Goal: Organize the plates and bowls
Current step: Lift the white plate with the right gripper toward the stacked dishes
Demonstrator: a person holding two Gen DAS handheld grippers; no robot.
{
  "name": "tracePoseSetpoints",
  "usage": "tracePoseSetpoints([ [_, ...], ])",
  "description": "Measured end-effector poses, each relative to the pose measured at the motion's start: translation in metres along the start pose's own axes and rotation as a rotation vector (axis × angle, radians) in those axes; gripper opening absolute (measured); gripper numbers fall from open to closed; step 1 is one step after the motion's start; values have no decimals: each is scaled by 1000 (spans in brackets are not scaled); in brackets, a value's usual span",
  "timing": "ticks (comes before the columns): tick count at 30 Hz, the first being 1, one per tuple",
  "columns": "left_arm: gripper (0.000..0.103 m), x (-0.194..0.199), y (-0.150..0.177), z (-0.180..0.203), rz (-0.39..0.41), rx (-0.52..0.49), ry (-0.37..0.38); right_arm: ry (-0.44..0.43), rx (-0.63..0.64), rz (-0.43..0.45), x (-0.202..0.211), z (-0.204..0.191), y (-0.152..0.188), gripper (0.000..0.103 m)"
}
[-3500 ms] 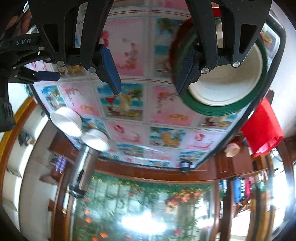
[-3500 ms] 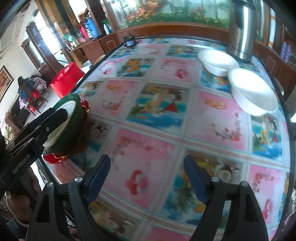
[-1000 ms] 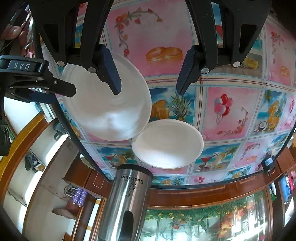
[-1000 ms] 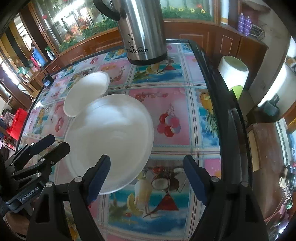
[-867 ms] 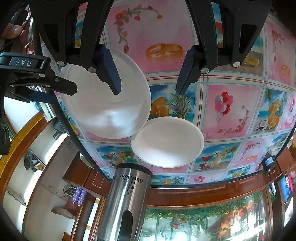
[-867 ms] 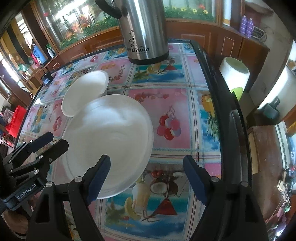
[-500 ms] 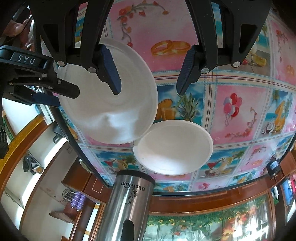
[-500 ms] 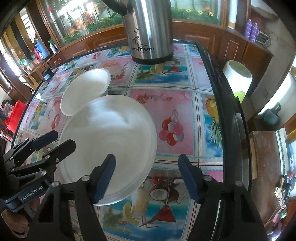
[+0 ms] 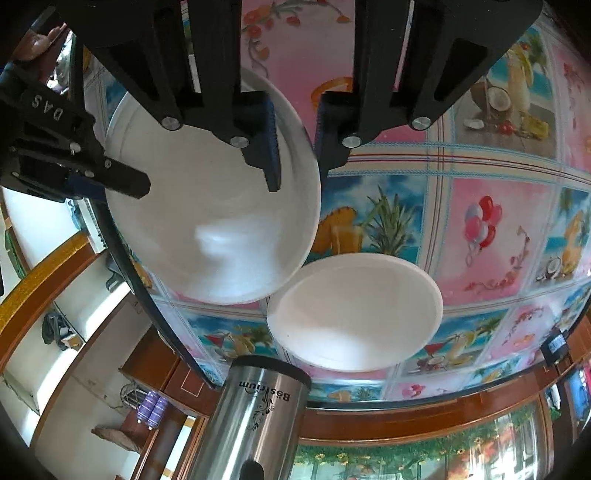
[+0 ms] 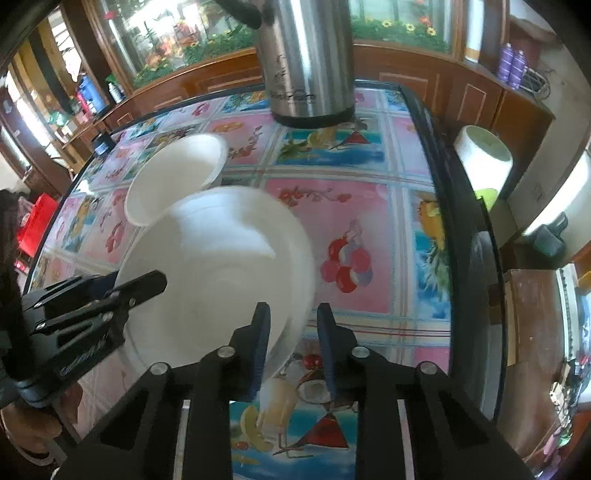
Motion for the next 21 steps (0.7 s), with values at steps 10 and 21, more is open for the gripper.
tracePoseSetpoints([
  [10, 12, 17, 6, -7, 15, -9, -15, -16, -9, 6, 9, -12, 14, 24],
  [21, 12, 61, 28, -28, 36, -32, -36, -49, 3, 7, 26, -51, 42, 26],
])
Point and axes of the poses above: each gripper's, at about its wrist camera, not at the fingertips, and x roughly against the way its jaws point, z to its right, y to its underside, the point moved 2 cm from there along -x, roughly the way its jaws point, and after that the axes turned 9 degrees about z, right-handed, at the moved point
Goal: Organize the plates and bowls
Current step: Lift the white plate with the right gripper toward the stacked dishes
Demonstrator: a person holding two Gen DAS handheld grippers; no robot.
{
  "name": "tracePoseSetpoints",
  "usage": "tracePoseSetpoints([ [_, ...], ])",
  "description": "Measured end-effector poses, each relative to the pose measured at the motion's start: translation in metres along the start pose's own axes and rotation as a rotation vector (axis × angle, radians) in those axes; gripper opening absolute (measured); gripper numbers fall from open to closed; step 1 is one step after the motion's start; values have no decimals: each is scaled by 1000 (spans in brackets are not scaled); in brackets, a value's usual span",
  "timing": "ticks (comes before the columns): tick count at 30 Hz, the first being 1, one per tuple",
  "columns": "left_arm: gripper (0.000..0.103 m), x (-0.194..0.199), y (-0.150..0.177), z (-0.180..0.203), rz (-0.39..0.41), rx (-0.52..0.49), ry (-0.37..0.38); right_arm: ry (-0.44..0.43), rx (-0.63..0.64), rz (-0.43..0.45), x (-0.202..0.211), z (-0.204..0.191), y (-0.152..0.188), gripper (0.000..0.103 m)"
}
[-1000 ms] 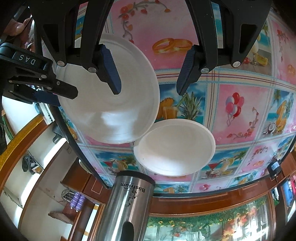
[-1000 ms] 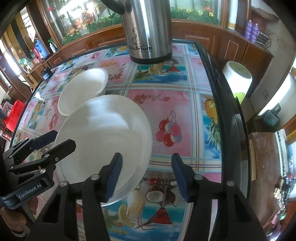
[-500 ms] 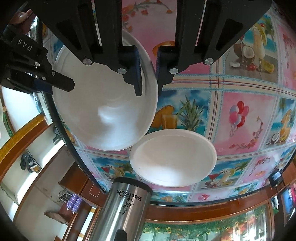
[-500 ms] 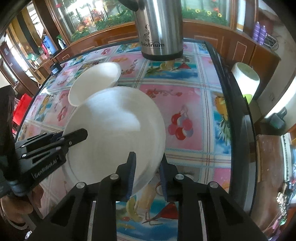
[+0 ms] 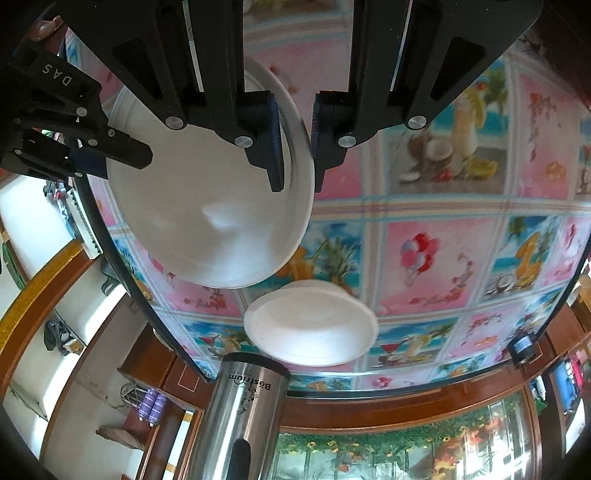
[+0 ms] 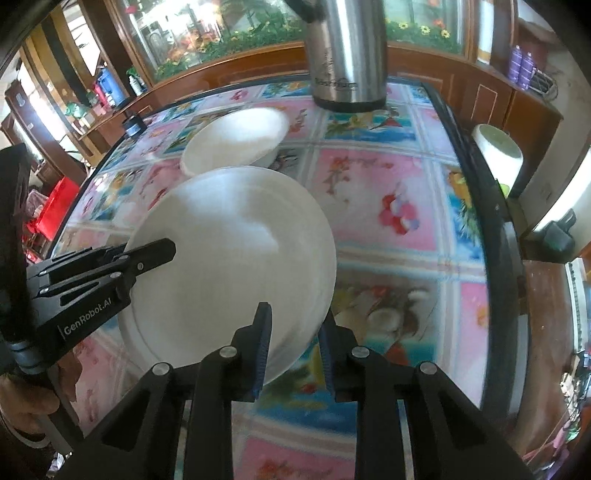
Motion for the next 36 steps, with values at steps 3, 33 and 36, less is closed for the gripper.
tracePoseSetpoints([
  [3, 12, 13, 8, -11, 5, -5, -9, -13, 2, 2, 5, -14, 7, 27],
  [33, 13, 120, 72, -120, 59, 53, -88, -118, 125, 9, 26, -150, 45, 27],
  [36, 13, 126, 75, -130, 60, 57, -93, -125, 145, 14, 27, -163, 43, 27],
])
Point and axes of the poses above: each gripper's, at about its wrist camera, not at the fingertips, and x roughly against the way its jaws point, z to its right, y to its underside, the point moved 2 cm from there along -x, roughly the way its jaws point, and after that the axes turned 9 degrees about z, right-handed, at the moved point
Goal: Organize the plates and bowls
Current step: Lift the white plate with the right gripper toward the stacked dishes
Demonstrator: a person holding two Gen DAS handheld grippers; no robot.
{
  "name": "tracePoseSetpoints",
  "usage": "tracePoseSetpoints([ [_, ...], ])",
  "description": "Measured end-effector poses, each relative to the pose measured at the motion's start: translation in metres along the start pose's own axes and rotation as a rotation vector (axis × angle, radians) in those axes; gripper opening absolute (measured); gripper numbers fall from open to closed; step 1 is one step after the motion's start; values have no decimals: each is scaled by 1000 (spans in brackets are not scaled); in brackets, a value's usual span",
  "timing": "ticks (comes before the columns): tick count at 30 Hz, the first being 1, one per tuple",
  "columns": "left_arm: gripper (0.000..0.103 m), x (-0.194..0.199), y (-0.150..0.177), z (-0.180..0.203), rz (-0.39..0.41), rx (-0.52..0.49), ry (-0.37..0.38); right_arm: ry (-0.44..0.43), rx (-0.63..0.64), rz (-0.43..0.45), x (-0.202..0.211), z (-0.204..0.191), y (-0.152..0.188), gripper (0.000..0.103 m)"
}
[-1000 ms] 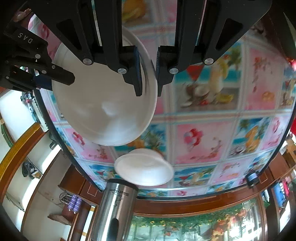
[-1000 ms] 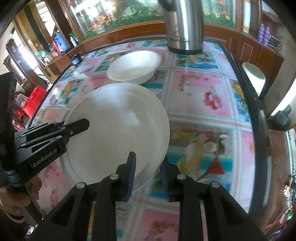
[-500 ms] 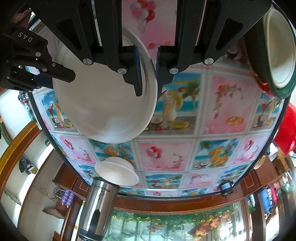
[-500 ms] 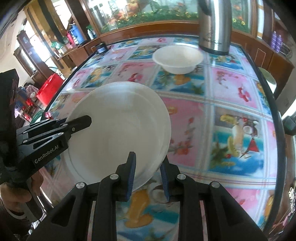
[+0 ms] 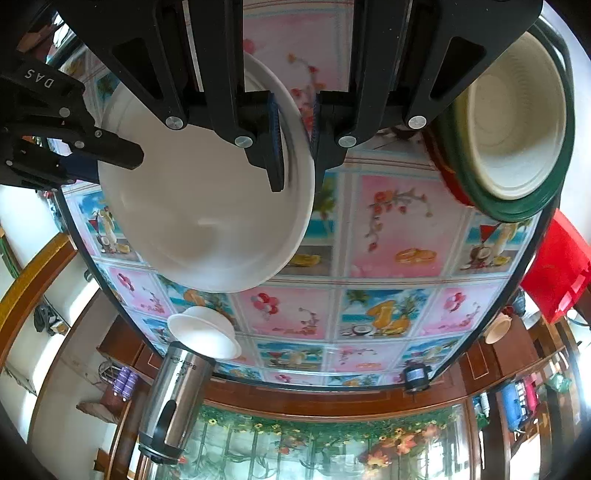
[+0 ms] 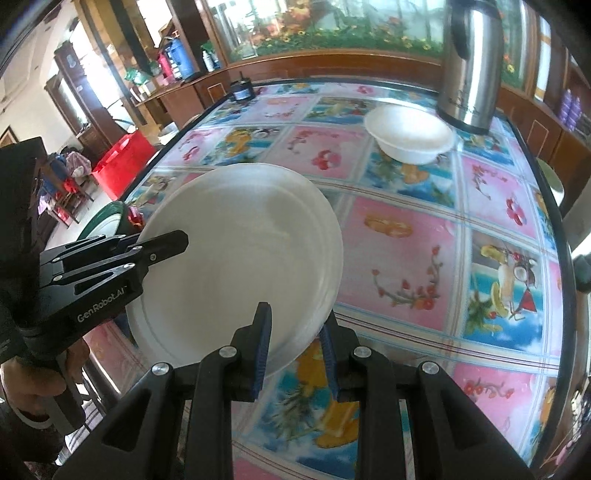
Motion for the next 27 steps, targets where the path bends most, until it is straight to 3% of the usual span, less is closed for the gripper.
tracePoseSetpoints([
  [27, 13, 60, -4, -128, 59, 78, -106, -85, 194, 4, -26, -120, -43, 28],
])
Point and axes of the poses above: each gripper's, at about its wrist camera, not at the fingertips, and x roughly against the way its jaws point, z to its right, y to its underside, the point moved 2 cm from there along -x, roughly the way its jaws point, and after that the axes turned 9 degrees about z, right-handed, at the moved point
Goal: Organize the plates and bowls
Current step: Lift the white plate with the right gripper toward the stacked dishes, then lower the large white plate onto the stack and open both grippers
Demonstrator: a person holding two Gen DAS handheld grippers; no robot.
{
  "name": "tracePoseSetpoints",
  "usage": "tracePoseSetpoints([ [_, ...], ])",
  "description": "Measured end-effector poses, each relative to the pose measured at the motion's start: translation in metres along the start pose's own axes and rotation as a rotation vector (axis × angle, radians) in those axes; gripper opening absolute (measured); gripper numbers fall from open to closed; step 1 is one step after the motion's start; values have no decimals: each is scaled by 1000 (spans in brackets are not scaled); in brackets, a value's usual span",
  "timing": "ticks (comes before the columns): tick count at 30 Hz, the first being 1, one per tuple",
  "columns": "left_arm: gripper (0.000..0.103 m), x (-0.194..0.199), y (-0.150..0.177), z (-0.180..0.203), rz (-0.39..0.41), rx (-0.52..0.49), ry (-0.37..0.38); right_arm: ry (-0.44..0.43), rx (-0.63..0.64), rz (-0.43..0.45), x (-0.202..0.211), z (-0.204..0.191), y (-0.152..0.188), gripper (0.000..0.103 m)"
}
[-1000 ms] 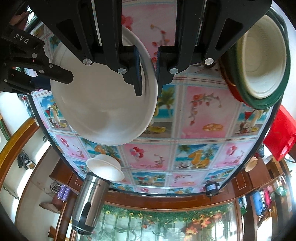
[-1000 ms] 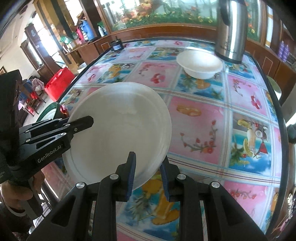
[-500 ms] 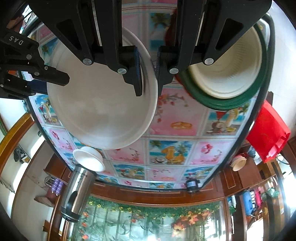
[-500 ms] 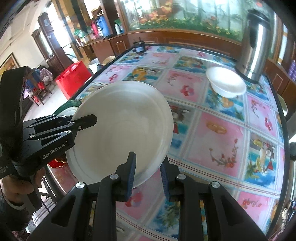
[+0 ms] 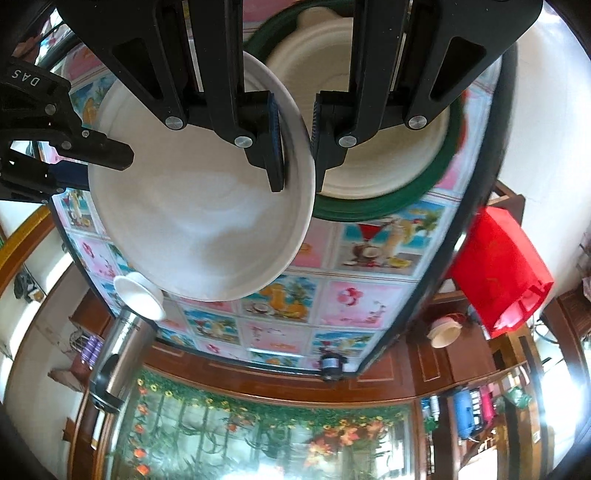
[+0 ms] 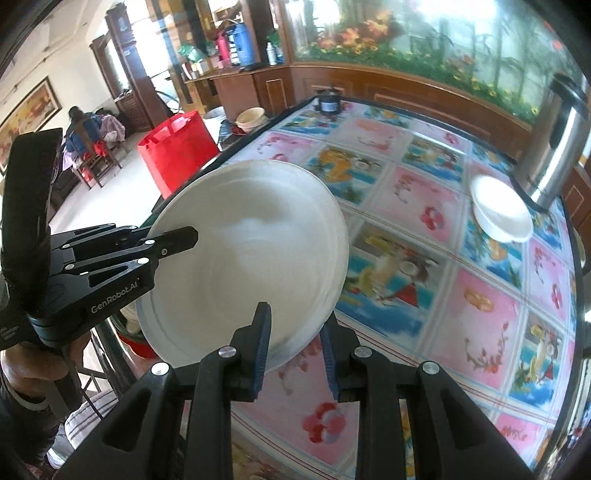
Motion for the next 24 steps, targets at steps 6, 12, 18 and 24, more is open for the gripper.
tracePoseSetpoints([
  [6, 13, 11, 3, -31, 13, 29, -46, -30, 47, -10, -17, -30, -14, 32],
  [12, 13, 12, 16, -63, -6, 75, -82, -72, 100, -39, -35, -57, -18, 33],
  [18, 13, 10, 29, -77, -24, 93, -104, -97, 130, -77, -50, -73, -14, 33],
  [24, 14, 2, 41, -87, -50, 116, -106, -107, 141, -109, -61, -81, -9, 33],
])
Point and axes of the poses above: each gripper's, at about its wrist camera, not at the fingertips, and x roughly against the way its jaws point, z to its right, y to its underside, the point moved 2 cm from there along -x, roughly the way its jaws point, and after that the axes turned 9 degrees about z, right-handed, at the moved point
